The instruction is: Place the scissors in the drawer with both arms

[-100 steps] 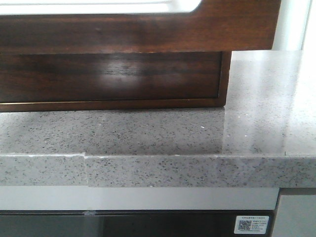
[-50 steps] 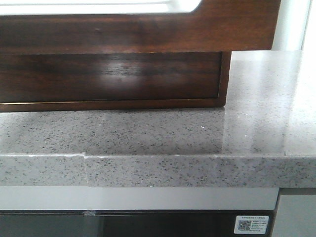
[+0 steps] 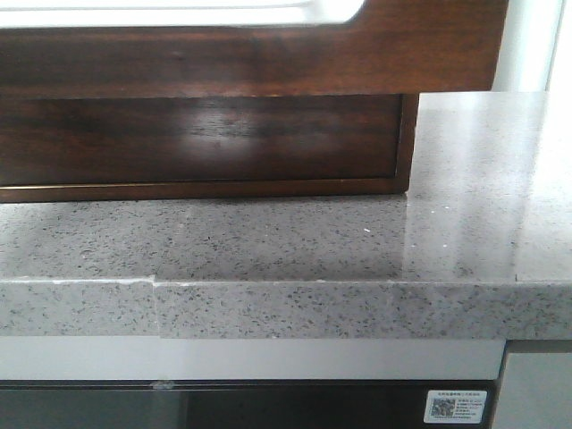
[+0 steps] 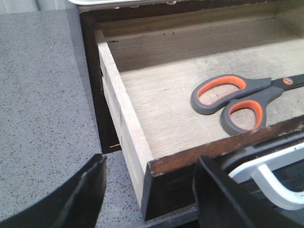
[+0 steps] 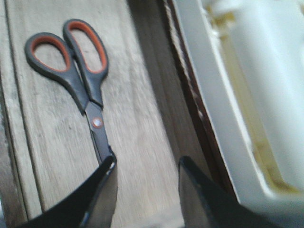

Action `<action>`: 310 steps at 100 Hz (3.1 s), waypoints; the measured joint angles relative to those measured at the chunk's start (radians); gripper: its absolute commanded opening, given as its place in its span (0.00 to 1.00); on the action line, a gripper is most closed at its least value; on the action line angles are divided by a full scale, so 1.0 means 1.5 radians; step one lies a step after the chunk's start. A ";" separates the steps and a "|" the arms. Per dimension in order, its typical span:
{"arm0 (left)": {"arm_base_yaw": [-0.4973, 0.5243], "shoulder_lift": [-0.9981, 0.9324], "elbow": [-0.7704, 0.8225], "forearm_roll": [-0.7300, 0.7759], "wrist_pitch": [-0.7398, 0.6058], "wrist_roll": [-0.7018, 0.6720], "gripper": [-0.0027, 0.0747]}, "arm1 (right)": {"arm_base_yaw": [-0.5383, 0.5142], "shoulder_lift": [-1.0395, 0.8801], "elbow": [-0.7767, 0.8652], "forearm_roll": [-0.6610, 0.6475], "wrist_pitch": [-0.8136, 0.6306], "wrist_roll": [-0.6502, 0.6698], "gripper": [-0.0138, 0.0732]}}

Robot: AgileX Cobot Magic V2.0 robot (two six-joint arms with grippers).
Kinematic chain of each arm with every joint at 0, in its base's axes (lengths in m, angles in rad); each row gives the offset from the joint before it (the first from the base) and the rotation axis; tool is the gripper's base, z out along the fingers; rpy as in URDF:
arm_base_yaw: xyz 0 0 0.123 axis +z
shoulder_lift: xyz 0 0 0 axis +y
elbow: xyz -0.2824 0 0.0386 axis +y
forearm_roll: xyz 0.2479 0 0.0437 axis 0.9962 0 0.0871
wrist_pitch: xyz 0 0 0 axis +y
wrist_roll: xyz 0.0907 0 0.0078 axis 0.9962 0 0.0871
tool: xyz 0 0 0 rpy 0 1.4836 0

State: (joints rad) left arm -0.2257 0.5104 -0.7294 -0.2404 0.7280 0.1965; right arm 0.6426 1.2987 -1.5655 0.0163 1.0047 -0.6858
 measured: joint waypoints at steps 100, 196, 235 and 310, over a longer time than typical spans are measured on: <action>0.000 0.000 0.000 0.005 0.007 0.000 0.50 | -0.391 -0.451 0.550 0.084 -0.174 0.332 0.40; 0.015 -0.072 0.036 0.012 0.016 0.000 0.01 | -0.391 -0.453 0.552 0.084 -0.150 0.334 0.08; 0.116 -0.344 0.315 0.061 -0.147 -0.001 0.01 | -0.391 -0.453 0.552 0.086 -0.149 0.334 0.08; 0.104 -0.344 0.483 0.160 -0.444 -0.153 0.01 | -0.391 -0.453 0.552 0.086 -0.148 0.334 0.08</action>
State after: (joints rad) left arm -0.0703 -0.0051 -0.0046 0.0000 0.0618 -0.0330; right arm 0.0559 0.6187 -0.7377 0.1450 0.7830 -0.1844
